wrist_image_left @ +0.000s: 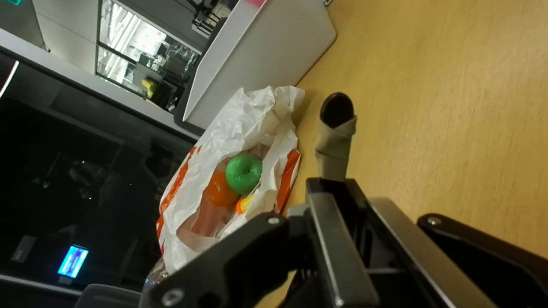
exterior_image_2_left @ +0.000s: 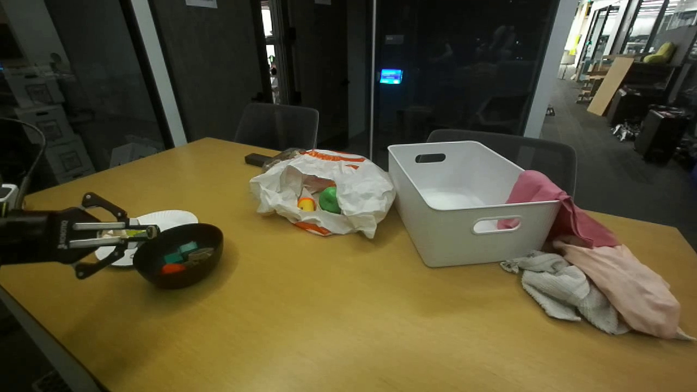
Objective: Pick up the black spoon from the table, put the spoon in the black bowl, mix the substance in the black bowl
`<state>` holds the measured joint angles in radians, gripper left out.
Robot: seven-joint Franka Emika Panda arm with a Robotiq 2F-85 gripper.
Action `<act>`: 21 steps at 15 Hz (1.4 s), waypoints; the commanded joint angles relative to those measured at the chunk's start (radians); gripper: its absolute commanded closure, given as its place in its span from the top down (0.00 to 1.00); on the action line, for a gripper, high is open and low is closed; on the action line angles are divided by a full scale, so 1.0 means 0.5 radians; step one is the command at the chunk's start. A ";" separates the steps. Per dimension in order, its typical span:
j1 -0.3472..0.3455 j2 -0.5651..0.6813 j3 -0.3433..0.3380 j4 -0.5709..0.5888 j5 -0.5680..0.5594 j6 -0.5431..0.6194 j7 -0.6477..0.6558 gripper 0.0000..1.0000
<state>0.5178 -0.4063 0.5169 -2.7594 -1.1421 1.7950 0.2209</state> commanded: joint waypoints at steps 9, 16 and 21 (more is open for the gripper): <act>-0.073 0.370 -0.179 0.034 -0.218 0.051 0.132 0.47; -0.037 0.365 -0.176 0.112 0.076 0.099 0.097 0.99; 0.045 0.188 -0.131 0.198 0.508 0.063 -0.093 1.00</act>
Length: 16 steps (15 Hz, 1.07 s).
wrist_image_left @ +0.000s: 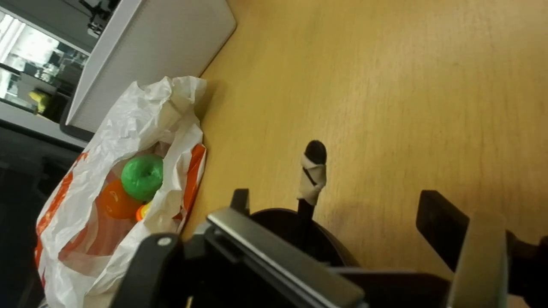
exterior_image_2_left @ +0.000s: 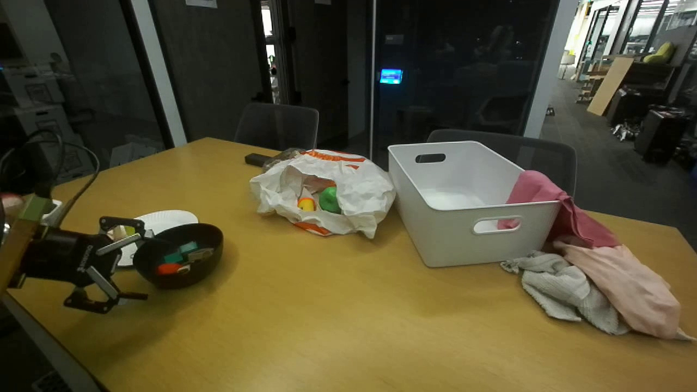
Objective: Pick up the black spoon from the table, put the spoon in the black bowl, mix the substance in the black bowl
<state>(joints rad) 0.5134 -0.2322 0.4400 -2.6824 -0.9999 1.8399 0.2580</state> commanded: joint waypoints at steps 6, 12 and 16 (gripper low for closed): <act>0.146 -0.452 -0.054 0.074 0.987 -0.198 -0.604 1.00; 0.093 -0.409 -0.008 0.086 0.960 -0.171 -0.559 1.00; 0.073 -0.331 -0.023 0.181 0.975 -0.132 -0.575 1.00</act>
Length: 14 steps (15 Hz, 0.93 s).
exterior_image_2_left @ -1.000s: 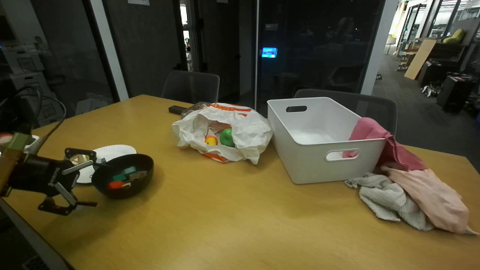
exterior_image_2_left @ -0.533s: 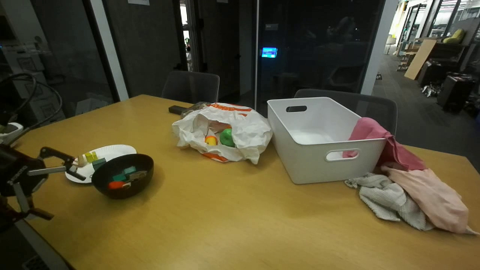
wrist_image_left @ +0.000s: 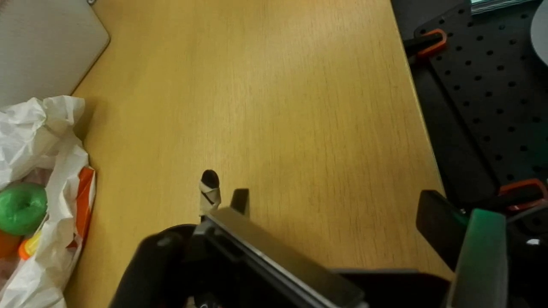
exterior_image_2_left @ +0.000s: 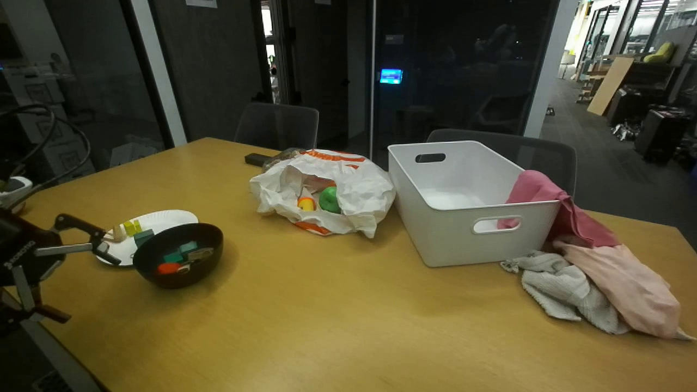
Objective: Pick up the black spoon from the table, put the spoon in the black bowl, mix the substance in the black bowl
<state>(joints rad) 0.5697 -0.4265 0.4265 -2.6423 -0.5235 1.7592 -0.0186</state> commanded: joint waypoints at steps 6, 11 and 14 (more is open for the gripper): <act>-0.151 0.233 -0.073 0.493 0.170 -0.076 -0.267 1.00; -0.321 0.395 -0.121 0.631 0.157 -0.090 -0.252 1.00; -0.393 0.426 -0.158 0.637 0.161 -0.098 -0.248 1.00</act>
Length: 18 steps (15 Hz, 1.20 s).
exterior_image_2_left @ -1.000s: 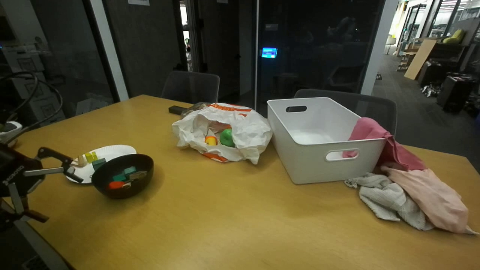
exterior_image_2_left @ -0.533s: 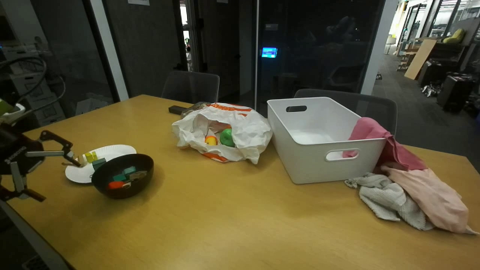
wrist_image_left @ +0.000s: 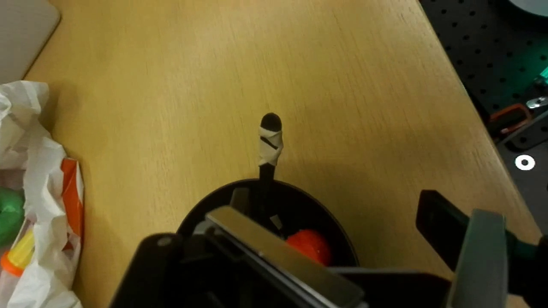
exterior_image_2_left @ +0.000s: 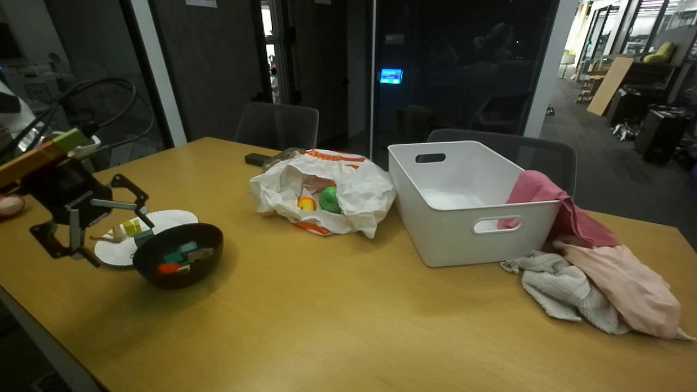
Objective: Pick up the black spoon from the table, put the spoon in the black bowl, mix the substance in the black bowl
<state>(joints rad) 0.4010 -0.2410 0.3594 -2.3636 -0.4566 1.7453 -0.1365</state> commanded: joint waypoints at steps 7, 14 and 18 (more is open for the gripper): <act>-0.141 0.064 -0.117 0.038 0.116 0.015 -0.057 1.00; -0.180 0.056 -0.180 -0.071 0.117 0.282 -0.144 1.00; -0.214 0.045 -0.206 -0.114 0.121 0.303 -0.162 1.00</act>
<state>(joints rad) 0.3087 -0.2045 0.2680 -2.4040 -0.3972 1.8700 -0.1873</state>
